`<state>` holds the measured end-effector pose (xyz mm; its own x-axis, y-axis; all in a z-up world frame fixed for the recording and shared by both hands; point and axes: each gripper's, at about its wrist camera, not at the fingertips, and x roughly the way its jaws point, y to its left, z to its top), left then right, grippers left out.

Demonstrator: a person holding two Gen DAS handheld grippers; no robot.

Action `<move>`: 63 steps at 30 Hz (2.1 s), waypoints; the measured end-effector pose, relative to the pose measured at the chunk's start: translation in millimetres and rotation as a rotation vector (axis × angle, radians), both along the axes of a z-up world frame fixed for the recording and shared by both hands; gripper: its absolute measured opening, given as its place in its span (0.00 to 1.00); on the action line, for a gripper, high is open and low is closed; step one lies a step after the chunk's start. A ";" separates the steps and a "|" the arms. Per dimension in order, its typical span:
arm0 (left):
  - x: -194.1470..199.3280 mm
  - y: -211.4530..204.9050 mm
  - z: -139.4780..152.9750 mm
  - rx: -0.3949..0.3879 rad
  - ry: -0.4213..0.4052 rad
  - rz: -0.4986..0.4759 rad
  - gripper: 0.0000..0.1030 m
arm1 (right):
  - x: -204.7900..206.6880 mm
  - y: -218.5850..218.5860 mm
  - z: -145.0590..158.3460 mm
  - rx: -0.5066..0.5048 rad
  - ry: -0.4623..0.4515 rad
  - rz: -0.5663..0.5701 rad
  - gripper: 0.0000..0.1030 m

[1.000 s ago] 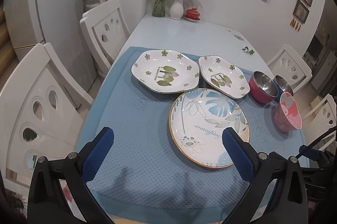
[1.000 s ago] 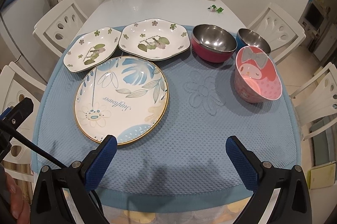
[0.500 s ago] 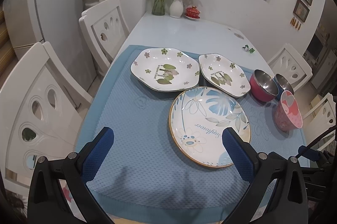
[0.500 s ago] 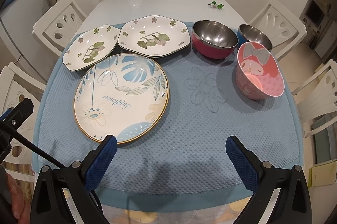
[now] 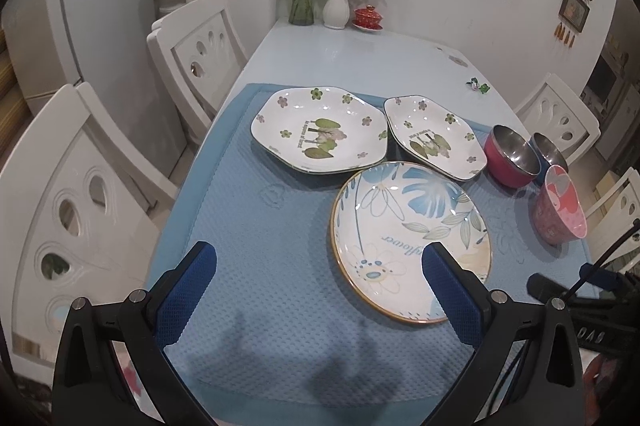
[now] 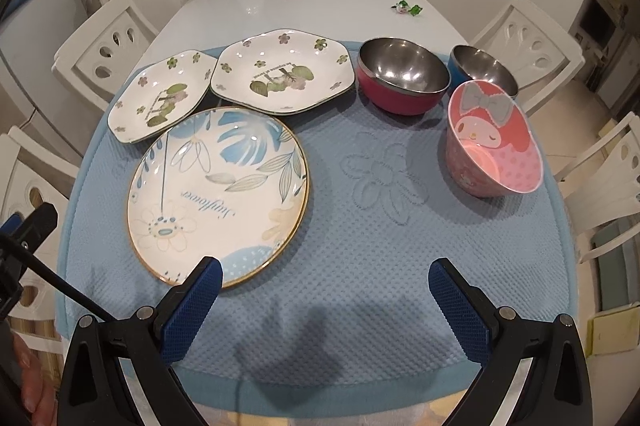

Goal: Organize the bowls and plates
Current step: 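Move both grippers toward the rim of the blue-leaf round plate, then close both grippers on the rim of the blue-leaf plate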

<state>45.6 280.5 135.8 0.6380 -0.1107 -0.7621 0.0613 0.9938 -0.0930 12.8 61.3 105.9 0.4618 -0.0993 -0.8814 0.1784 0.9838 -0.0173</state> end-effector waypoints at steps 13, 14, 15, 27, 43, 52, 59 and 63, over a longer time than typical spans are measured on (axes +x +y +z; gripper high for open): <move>68.0 -8.0 -52.8 -0.013 0.109 -0.141 0.99 | 61.3 -10.3 -49.1 0.162 0.050 0.104 0.94; 73.6 -7.4 -58.2 -0.019 0.125 -0.143 0.98 | 65.7 -11.4 -52.2 0.172 0.057 0.102 0.93; 78.9 -6.8 -63.3 -0.029 0.139 -0.147 0.98 | 71.6 -13.0 -55.9 0.181 0.063 0.100 0.93; 106.3 -15.0 -104.1 -0.104 0.256 -0.202 0.52 | 105.6 -26.2 -83.6 0.253 0.085 0.127 0.67; 100.7 -34.9 -110.6 -0.112 0.238 -0.238 0.33 | 107.3 -16.5 -86.7 0.227 0.069 0.192 0.31; 79.6 -22.1 -97.0 -0.157 0.247 -0.192 0.33 | 85.0 -8.0 -70.9 0.247 0.076 0.197 0.31; 46.9 -7.4 -74.9 -0.146 0.244 -0.153 0.33 | 57.5 10.4 -57.1 0.248 0.099 0.205 0.31; 28.5 3.6 -66.4 -0.143 0.245 -0.129 0.33 | 40.3 22.7 -53.9 0.255 0.118 0.222 0.31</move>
